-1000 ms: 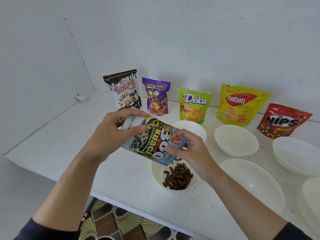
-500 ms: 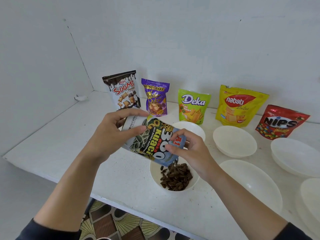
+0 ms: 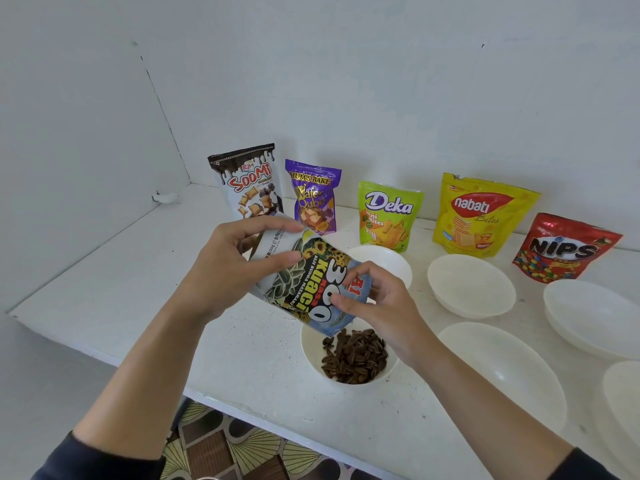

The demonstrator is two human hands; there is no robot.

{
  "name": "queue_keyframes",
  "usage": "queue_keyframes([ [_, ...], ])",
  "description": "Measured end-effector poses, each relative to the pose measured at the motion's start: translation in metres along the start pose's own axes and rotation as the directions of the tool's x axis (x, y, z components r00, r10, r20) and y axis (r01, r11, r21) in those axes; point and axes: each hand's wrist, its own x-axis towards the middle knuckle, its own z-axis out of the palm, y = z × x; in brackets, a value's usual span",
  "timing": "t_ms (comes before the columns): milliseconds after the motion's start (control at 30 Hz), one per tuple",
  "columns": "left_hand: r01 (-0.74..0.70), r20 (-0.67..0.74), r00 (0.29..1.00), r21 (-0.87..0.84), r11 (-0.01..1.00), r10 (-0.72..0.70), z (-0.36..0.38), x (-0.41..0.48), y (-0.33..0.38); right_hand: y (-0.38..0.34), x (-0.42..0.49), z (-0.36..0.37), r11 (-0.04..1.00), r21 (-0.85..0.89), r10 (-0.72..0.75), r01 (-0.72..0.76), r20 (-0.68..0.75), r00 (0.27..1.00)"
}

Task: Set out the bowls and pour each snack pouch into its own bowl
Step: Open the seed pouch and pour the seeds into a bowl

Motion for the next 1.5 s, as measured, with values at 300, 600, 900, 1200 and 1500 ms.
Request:
queue_keyframes([
  [300, -0.013, 0.002, 1.000, -0.008, 1.000, 0.013, 0.000, 0.003, 0.003, -0.013, 0.002, 0.001, 0.997, 0.059, -0.040, 0.044, -0.065, 0.997],
  [600, -0.058, 0.016, 0.998, 0.082, 0.995, 0.057, 0.003, 0.003, 0.001, -0.002, -0.003, -0.002, 0.999, 0.032, 0.006, -0.004, -0.055, 0.998],
  [900, -0.023, -0.007, 1.000, 0.029, 0.999, 0.023, 0.000, 0.001, -0.003, -0.005, -0.002, -0.002, 0.996, 0.084, -0.015, 0.023, -0.095, 0.995],
  [1200, 0.000, -0.046, 0.999, -0.004, 1.000, 0.000, -0.004, -0.005, -0.005, -0.008, 0.001, -0.005, 0.997, 0.059, -0.047, 0.051, -0.064, 0.997],
  [1500, -0.132, -0.008, 0.991, 0.146, 0.980, 0.135, -0.001, 0.007, 0.006, 0.003, -0.008, -0.001, 0.986, 0.167, -0.003, 0.017, -0.083, 0.997],
])
